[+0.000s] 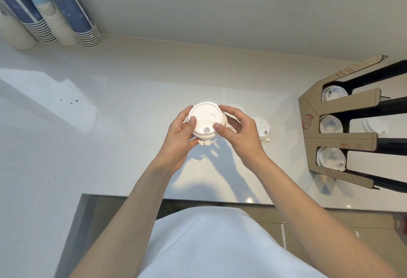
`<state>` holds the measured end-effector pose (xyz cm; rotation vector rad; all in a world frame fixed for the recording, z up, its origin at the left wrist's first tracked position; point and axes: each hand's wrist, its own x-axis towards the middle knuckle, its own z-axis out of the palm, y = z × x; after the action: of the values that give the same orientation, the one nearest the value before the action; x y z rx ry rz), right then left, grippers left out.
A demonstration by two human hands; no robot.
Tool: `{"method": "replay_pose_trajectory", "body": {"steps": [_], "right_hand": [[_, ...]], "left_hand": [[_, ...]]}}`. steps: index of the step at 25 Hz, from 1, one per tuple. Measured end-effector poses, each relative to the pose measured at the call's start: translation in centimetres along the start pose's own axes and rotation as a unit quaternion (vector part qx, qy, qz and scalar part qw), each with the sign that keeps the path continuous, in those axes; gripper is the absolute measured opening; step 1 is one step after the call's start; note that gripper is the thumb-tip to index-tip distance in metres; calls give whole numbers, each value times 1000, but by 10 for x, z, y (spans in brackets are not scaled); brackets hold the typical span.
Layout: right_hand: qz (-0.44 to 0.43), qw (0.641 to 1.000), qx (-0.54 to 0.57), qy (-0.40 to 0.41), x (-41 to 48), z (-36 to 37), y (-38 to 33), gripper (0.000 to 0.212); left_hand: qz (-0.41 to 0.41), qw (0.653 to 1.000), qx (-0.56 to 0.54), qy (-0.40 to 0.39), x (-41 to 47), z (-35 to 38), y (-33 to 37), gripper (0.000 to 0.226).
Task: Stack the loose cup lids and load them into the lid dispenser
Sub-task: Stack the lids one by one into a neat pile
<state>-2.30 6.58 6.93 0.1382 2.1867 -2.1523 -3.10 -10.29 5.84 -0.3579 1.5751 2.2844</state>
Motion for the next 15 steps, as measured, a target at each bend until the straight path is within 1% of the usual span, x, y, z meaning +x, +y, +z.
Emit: {"method": "replay_pose_trajectory", "body": {"steps": [3, 6, 9, 15], "right_hand": [[2, 1000, 7, -11, -2, 1, 2, 45], [0, 1000, 16, -6, -4, 2, 3, 45], [-7, 1000, 21, -1, -5, 3, 2, 45], [-10, 999, 26, 34, -7, 4, 4, 40]], "left_hand": [[15, 1000, 21, 8, -2, 0, 1, 40], [30, 999, 27, 11, -2, 0, 3, 36], [16, 999, 12, 30, -3, 1, 4, 36], [6, 999, 11, 30, -2, 1, 3, 30]]}}
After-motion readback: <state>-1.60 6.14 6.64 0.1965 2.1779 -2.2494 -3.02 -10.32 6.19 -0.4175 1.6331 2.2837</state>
